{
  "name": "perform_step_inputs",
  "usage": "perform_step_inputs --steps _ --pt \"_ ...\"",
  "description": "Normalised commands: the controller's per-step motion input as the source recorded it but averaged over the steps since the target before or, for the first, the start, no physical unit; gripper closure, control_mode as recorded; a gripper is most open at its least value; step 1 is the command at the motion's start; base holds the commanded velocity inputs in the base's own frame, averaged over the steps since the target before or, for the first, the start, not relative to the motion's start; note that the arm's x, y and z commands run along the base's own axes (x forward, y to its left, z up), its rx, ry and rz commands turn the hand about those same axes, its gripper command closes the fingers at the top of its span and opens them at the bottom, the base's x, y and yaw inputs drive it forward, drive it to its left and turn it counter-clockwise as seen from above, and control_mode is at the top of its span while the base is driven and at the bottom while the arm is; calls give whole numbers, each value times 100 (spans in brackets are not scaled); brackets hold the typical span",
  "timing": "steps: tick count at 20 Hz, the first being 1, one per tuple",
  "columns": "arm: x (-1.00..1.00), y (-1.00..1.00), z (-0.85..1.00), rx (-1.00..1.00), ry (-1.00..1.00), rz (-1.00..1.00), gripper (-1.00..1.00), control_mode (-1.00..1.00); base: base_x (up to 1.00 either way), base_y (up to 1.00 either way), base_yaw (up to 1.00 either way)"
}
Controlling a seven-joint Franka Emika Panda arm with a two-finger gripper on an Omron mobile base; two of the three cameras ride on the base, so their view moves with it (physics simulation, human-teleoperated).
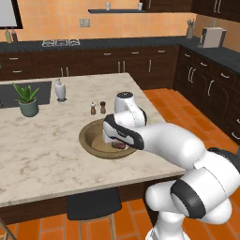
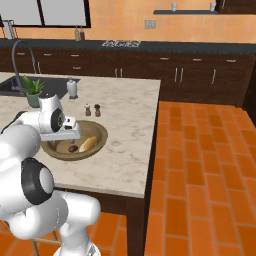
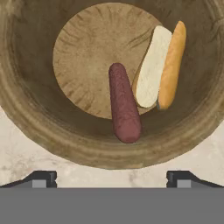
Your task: Place one bun and one sausage from the bowl on each plate.
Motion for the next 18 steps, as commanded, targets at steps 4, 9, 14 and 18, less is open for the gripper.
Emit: perform_step_inputs --steps 4,9,14,18 --pt "41 1 -48 -15 15 -1 -100 -100 0 0 0" --pt "66 6 -55 -8 -3 0 -100 -100 0 0 0" --pt "4 -13 -65 -7 14 -5 -100 -100 0 0 0" --pt "0 -6 -36 -3 10 -10 -100 -100 0 0 0"
